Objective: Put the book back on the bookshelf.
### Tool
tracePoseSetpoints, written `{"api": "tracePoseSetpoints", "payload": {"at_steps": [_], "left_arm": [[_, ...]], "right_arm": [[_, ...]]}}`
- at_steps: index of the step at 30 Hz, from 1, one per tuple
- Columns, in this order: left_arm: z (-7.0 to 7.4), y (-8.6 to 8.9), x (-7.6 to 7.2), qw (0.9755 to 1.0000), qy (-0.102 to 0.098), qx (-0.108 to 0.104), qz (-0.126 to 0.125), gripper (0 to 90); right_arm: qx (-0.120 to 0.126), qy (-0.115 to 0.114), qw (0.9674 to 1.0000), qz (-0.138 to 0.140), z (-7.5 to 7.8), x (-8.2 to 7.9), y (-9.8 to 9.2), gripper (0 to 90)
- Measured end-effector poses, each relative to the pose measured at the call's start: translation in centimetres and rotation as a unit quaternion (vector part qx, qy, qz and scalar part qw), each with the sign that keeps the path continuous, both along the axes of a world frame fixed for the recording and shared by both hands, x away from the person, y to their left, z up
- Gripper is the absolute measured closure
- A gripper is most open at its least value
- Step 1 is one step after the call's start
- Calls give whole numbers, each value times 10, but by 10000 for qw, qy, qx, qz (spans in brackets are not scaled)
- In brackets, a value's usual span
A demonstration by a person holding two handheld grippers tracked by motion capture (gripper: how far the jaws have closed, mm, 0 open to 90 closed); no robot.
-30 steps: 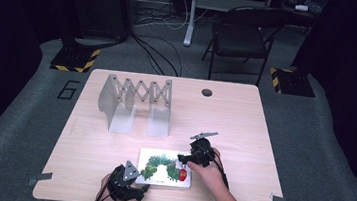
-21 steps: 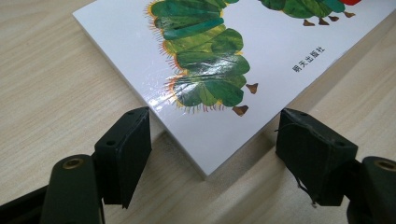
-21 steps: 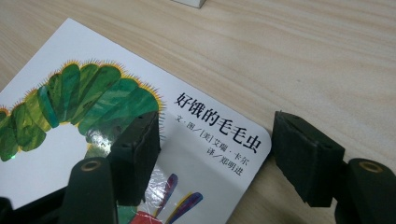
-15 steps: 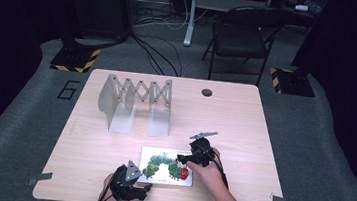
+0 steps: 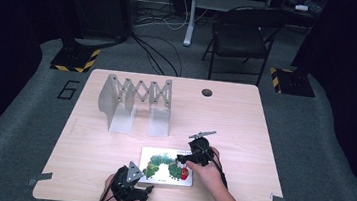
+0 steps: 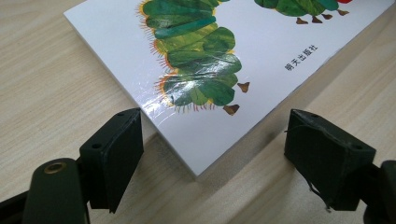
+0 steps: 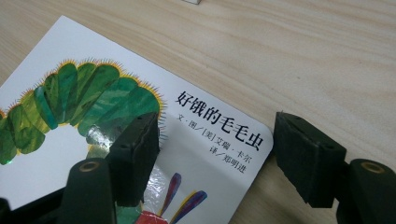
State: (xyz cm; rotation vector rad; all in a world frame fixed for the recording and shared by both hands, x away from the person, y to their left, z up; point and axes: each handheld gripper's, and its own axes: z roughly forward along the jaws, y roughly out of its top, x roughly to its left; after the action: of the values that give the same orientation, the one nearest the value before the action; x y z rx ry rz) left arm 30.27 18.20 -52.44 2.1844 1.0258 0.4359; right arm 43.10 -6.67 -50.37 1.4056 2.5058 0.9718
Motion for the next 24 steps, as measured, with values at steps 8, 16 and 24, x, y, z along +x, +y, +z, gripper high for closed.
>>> {"api": "tracePoseSetpoints", "payload": {"at_steps": [8,16,24], "left_arm": [[-1,-1,-1,10000,7,-45,20,183],[-1,-1,-1,10000,-20,-45,43,171],[-1,0,0,10000,-11,0,-19,159]], "right_arm": [[17,-27,10000,6,3,-1,-1,324],[51,-96,9999,5,7,-2,-2,324],[103,-176,9998,12,10,-4,-3,325]]}}
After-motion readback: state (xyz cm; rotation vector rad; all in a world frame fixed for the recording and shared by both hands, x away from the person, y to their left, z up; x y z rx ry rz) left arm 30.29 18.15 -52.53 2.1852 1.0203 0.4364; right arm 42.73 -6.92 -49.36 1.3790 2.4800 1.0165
